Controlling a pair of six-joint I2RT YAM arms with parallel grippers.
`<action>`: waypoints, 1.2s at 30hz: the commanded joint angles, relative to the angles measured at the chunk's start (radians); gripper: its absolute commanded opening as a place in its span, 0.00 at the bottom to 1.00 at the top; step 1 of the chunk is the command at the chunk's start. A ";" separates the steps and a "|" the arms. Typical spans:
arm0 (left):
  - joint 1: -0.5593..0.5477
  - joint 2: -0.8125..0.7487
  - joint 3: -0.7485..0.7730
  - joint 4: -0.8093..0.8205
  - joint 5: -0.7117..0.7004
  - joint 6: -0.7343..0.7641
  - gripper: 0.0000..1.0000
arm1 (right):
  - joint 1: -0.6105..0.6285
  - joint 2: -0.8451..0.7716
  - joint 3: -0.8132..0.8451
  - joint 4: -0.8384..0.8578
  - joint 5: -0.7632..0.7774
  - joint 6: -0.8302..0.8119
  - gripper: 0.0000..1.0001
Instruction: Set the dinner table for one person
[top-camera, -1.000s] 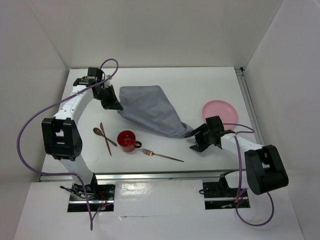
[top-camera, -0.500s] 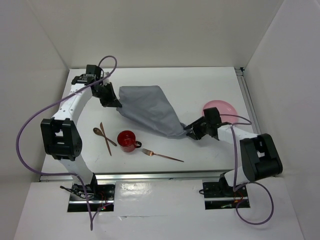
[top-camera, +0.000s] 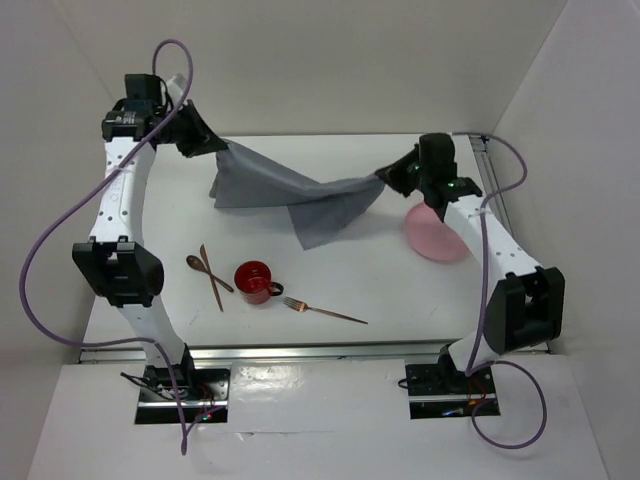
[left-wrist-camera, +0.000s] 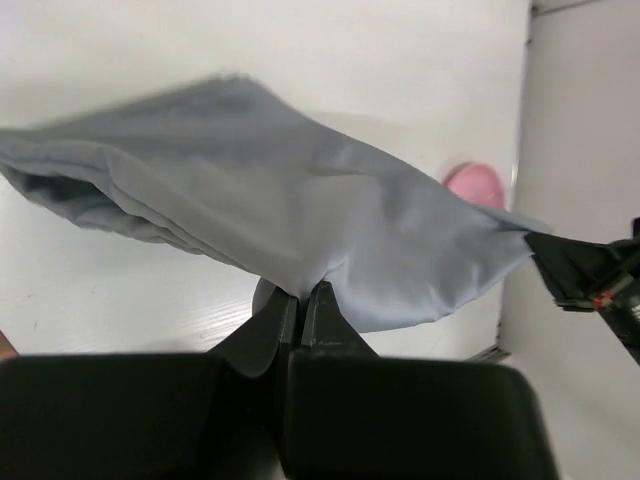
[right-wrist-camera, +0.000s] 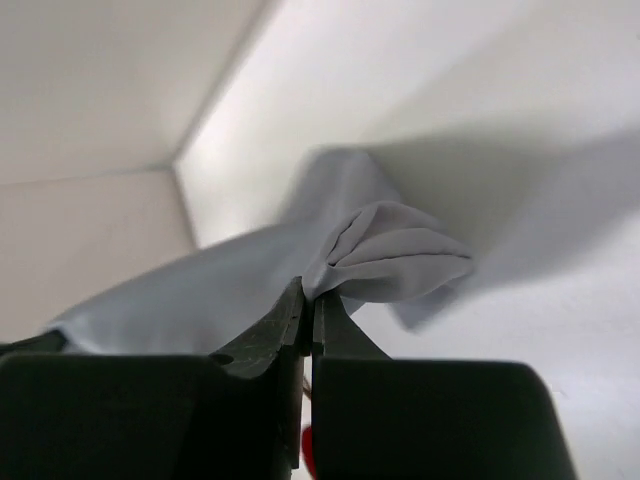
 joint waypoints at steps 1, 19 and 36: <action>0.062 -0.052 0.037 0.009 0.116 -0.055 0.00 | -0.009 -0.077 0.170 -0.050 0.051 -0.128 0.00; 0.111 -0.197 0.008 0.174 0.260 -0.152 0.00 | -0.009 -0.248 0.353 -0.193 0.102 -0.266 0.00; 0.111 0.182 0.358 0.331 0.382 -0.198 0.00 | -0.084 0.199 0.674 0.172 0.005 -0.329 0.00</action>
